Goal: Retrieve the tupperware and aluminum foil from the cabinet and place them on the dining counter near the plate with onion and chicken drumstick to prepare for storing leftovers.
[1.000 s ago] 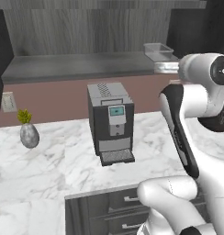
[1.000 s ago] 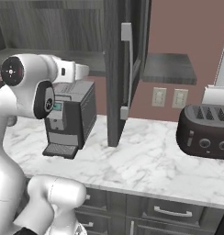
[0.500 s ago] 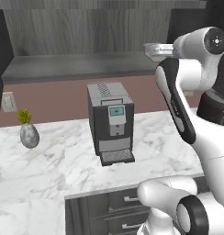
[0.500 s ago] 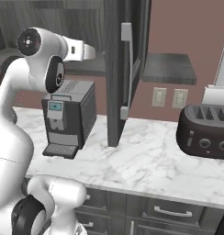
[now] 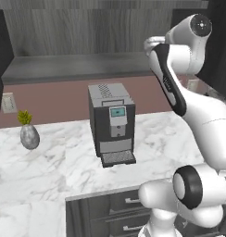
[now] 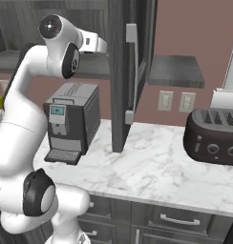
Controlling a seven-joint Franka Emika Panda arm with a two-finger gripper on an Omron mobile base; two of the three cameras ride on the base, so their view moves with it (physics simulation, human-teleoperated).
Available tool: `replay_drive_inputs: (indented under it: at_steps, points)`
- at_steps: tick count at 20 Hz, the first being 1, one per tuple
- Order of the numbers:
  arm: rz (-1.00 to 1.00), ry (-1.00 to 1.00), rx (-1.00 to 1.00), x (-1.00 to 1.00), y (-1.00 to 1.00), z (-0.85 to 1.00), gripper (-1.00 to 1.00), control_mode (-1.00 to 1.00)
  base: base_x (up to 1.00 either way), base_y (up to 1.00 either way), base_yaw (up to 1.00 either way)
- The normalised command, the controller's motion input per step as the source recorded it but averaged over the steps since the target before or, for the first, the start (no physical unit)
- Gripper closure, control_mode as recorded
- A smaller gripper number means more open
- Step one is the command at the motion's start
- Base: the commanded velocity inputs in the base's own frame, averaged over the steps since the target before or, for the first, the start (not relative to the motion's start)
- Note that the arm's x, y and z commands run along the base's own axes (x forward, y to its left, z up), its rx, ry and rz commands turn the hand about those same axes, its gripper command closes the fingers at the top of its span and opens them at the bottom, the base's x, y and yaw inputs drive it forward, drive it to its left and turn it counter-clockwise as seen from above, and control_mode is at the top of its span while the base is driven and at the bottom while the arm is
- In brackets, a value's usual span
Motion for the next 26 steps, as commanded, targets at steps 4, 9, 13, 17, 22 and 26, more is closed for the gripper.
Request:
replay_drive_inputs:
  at_steps: [4,9,13,17,22,26]
  points:
    - [0.00,0.08,0.00,0.76,-0.11,-0.15,-1.00,-1.00,0.00,0.00,0.00]
    - [0.00,0.06,0.00,0.75,-0.10,-0.19,-1.00,-1.00,0.00,0.00,0.00]
    - [0.00,0.01,0.00,0.70,-0.18,-0.14,-1.00,-1.00,0.00,0.00,0.00]
    - [0.00,0.00,0.00,0.66,-0.18,-0.06,-1.00,-1.00,0.00,0.00,0.00]
    - [0.00,0.00,0.00,0.58,-0.11,-0.08,-1.00,-1.00,0.00,0.00,0.00]
    - [0.00,0.02,0.00,0.50,-0.09,-0.14,-1.00,-1.00,0.00,0.00,0.00]
